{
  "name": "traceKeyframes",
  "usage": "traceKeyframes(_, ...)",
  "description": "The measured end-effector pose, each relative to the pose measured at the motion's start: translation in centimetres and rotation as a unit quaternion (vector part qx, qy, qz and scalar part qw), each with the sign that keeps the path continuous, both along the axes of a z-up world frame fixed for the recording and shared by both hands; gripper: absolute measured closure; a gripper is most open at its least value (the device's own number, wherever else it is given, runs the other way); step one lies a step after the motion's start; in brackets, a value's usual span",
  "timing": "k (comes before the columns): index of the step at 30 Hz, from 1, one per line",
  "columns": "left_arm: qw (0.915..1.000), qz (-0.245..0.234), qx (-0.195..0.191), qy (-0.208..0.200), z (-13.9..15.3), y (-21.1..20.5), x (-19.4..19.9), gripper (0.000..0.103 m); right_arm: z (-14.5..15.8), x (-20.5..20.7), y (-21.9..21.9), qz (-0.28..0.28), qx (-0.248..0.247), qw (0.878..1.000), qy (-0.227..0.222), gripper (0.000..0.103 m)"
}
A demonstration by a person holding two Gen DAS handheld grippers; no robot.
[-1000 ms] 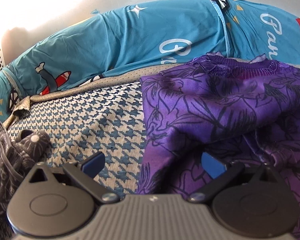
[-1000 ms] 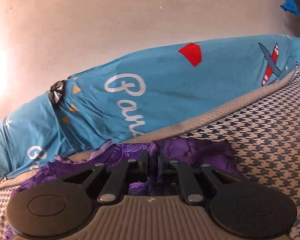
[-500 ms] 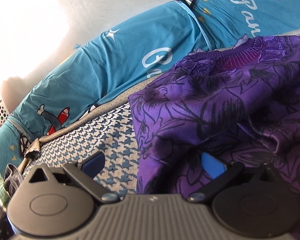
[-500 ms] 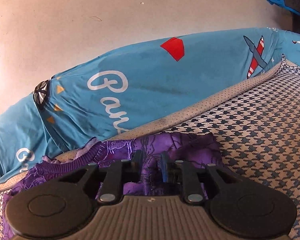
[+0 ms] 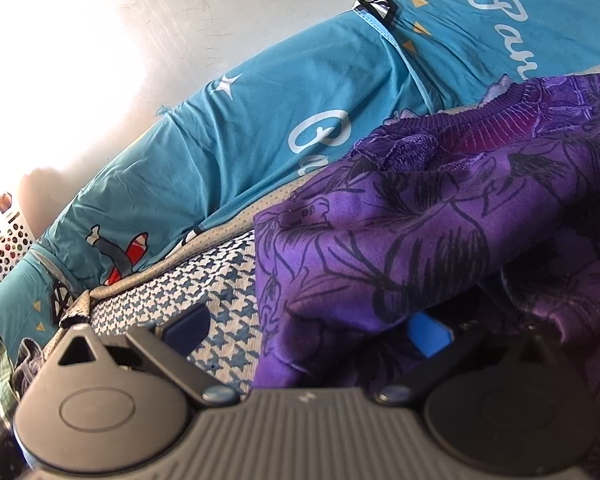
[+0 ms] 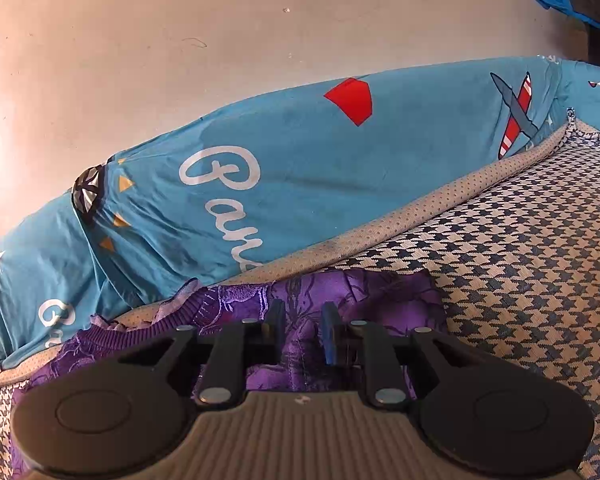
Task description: Fold clothes
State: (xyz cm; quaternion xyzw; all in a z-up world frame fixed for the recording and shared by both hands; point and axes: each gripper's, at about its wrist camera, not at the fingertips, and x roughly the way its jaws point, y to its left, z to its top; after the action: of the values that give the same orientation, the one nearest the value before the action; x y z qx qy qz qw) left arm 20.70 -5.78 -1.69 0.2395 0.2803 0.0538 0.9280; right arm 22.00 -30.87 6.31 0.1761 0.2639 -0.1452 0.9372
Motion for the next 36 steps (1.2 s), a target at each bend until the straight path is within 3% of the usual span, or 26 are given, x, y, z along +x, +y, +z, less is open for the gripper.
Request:
traceKeyframes(9, 0.9941, 0.040, 0.084, -0.056, -0.3, -1.4, -1.0, 0.000, 0.2, 0.0, 0.2, 0.006, -0.009, 1.000, -0.005, 0.084)
traceKeyframes(20, 0.9839, 0.152, 0.002, -0.094, 2.6, 3.5, -2.0, 0.000, 0.0, 0.0, 0.7, 0.016, -0.007, 1.000, 0.001, 0.084)
traceKeyframes(24, 0.9752, 0.194, -0.071, -0.080, 3.2, 6.4, -2.1, 0.000, -0.2, -0.1, 1.6, 0.032, -0.004, 0.999, 0.009, 0.084)
traceKeyframes(27, 0.9606, 0.240, -0.127, -0.059, 3.0, 9.5, -1.8, 0.000, -0.5, -0.2, 2.4, 0.051, 0.000, 0.999, 0.017, 0.084)
traceKeyframes(31, 0.9231, 0.287, -0.256, 0.008, 1.3, 13.8, -1.9, 0.000, -0.7, -0.1, 3.1, 0.075, 0.001, 0.997, 0.025, 0.084)
traceKeyframes(32, 0.9170, 0.292, -0.271, 0.017, 1.0, 14.2, -2.0, 0.000, -0.8, -0.1, 3.2, 0.078, 0.001, 0.997, 0.028, 0.084)
traceKeyframes(36, 0.9146, 0.281, -0.289, 0.032, 0.8, 14.9, -2.5, 0.000, -1.2, 0.2, 2.6, 0.082, 0.019, 0.995, 0.045, 0.084)
